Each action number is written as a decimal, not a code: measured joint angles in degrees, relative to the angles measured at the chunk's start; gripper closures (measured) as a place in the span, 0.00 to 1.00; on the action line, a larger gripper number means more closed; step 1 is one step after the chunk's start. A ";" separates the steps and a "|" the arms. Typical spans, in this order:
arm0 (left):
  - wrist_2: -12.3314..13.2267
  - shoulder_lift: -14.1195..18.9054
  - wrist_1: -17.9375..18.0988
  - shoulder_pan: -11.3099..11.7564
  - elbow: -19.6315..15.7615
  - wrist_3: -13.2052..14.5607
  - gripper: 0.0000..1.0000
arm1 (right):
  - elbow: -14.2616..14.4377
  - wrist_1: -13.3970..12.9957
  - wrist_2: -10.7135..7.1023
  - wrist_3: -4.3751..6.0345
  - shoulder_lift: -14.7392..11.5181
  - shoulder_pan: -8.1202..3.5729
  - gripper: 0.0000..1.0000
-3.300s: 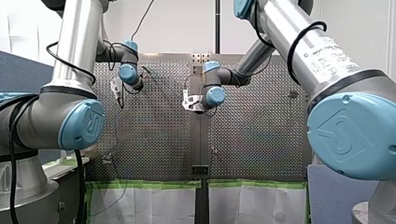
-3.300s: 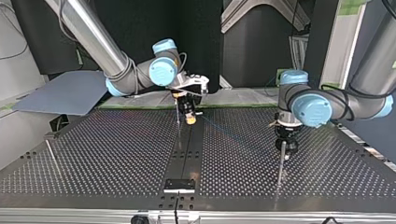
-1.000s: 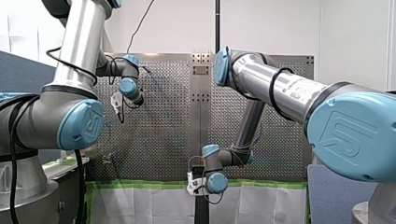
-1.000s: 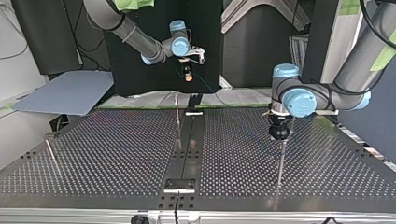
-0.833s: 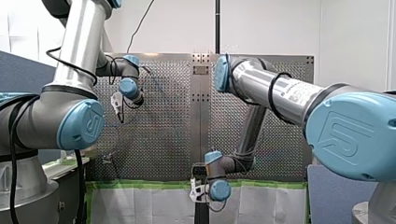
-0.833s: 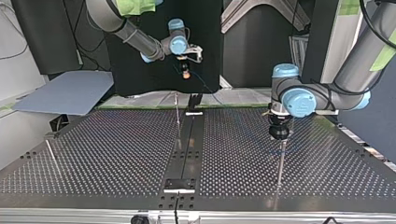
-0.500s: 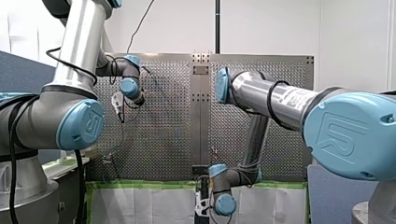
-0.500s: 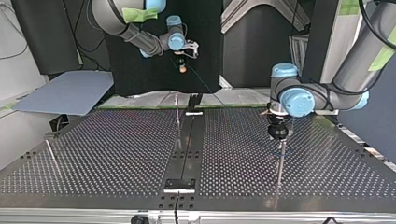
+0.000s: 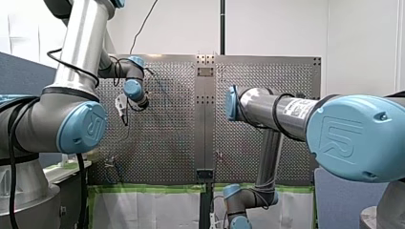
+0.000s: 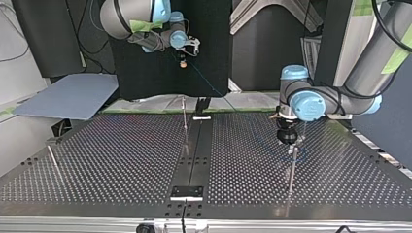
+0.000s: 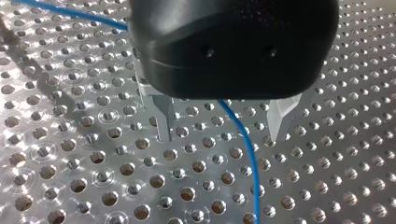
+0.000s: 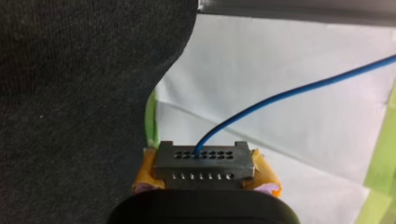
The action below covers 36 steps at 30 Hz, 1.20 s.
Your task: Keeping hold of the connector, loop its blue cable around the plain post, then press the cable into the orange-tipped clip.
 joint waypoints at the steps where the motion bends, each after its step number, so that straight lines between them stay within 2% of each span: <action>1: -0.07 0.00 -0.07 -0.04 0.00 0.11 0.00 | 0.00 -0.24 0.03 0.41 0.31 -0.45 1.00; 4: -0.24 0.00 -0.27 -0.23 0.00 0.42 0.00 | 0.04 -0.92 -0.04 1.15 1.04 -1.86 1.00; 8: -0.32 0.00 -0.34 -0.32 0.00 0.55 0.00 | 0.10 -1.41 -0.28 1.42 1.51 -3.81 1.00; 11: -0.34 0.00 -0.35 -0.41 0.00 0.62 0.00 | 0.11 -2.08 -0.92 1.46 1.59 -4.76 1.00; 18: -0.61 0.00 -0.46 -0.59 0.00 0.83 0.00 | 0.25 -2.99 -2.20 1.53 1.54 -5.39 1.00; 23: -0.86 0.00 -0.67 -0.75 0.00 1.14 0.00 | 2.19 -4.61 -3.49 1.70 0.18 -5.85 1.00; 26: -0.93 0.00 -0.70 -0.83 0.00 1.24 0.00 | 3.75 -6.12 -3.90 2.53 -1.27 -6.32 1.00; 31: -1.03 0.00 -0.81 -0.97 0.00 1.39 0.00 | 6.64 -8.98 -3.64 4.66 -4.13 -6.65 1.00; 36: -1.06 0.00 -0.95 -1.20 0.00 1.44 0.00 | 9.41 -11.76 -2.15 5.24 -6.90 -6.26 1.00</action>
